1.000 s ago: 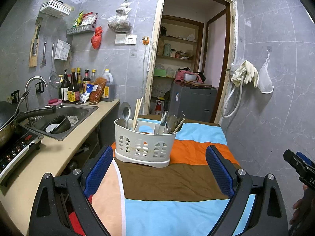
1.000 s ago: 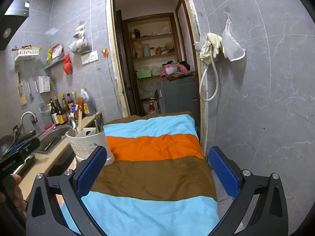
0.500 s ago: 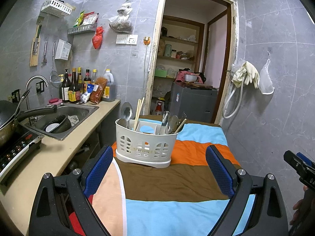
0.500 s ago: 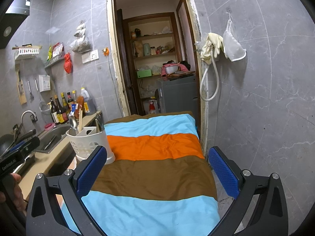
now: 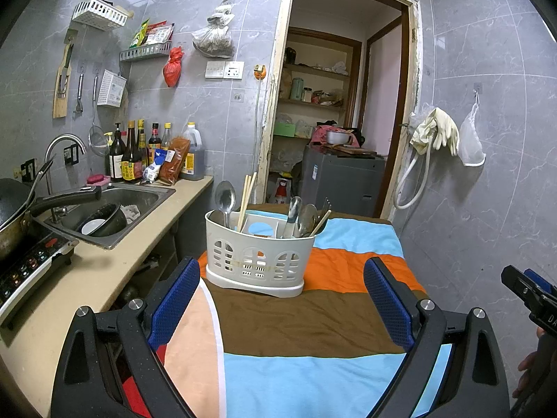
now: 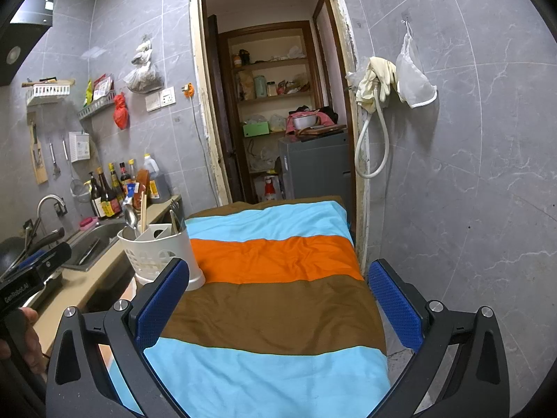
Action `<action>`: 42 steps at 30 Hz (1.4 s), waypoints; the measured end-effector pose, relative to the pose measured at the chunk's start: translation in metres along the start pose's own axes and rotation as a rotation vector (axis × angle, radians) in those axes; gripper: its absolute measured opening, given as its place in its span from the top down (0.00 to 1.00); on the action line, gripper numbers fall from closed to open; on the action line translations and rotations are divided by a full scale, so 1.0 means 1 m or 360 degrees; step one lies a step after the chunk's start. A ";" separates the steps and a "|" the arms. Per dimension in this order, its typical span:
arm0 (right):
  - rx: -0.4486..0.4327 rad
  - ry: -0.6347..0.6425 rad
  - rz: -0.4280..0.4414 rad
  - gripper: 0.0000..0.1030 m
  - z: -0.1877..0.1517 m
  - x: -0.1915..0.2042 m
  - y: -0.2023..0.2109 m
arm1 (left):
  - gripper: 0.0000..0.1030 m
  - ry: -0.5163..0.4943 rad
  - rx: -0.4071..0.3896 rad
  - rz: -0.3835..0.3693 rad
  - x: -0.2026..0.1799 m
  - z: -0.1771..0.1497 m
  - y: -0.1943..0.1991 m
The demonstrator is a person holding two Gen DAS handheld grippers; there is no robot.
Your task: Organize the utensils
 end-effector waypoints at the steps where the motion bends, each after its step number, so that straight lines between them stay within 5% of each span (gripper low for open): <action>1: 0.0000 0.0001 0.0000 0.00 0.000 0.000 0.000 | 0.11 0.0000 0.0000 0.0001 0.000 0.000 0.000; 42: 0.0006 0.0001 -0.0001 0.00 -0.001 0.005 0.000 | 0.11 0.0001 0.0001 0.0001 0.002 0.000 -0.001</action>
Point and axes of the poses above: each gripper's, at about its wrist camera, not at the fingertips, and y roughly against the way its jaws point, x to its left, z to its top, the point moved 3 cm from there along -y, roughly the way its jaws point, and after that the axes turned 11 degrees about z, right-handed, at the moved point
